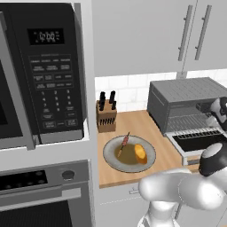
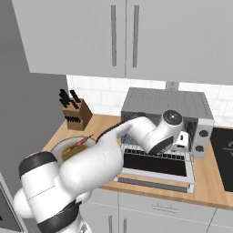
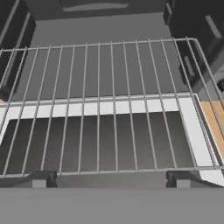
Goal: Pick up the kebab skewer and baguette bread, and place them inside the toaster oven. Close the toaster oven door and start by setting the timer.
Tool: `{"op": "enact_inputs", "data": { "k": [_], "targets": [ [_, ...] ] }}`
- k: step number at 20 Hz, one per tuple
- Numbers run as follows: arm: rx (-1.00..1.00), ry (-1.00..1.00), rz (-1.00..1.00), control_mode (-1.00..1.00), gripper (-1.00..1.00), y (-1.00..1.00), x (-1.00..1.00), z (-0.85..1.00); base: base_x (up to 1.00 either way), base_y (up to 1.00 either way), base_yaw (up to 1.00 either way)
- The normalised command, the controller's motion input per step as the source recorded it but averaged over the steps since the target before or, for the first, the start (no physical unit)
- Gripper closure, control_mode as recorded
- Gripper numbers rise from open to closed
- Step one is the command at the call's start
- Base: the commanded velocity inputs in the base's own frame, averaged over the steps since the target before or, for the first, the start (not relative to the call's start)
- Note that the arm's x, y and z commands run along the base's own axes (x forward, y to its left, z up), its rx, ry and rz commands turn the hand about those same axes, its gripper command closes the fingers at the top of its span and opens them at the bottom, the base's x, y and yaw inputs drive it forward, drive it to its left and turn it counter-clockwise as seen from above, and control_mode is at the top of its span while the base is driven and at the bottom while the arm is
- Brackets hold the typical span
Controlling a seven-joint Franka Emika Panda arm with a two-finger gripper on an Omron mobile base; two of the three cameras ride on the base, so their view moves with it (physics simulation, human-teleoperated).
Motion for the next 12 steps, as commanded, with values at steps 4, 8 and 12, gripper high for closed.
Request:
{"op": "enact_inputs", "data": {
  "k": [4, 8, 12],
  "targets": [
    [-0.01, 0.05, 0.00, -1.00, -1.00, 0.99, -0.53, 0.27, 0.00, 0.00, 0.00],
    [-0.04, 0.08, 0.00, -1.00, -1.00, 1.00, -0.20, 0.17, 0.00, 0.00, 0.00],
    [-0.05, 0.10, 0.00, -1.00, -1.00, 1.00, 0.02, 0.04, 0.00, 0.00, 0.00]
  ]
}}
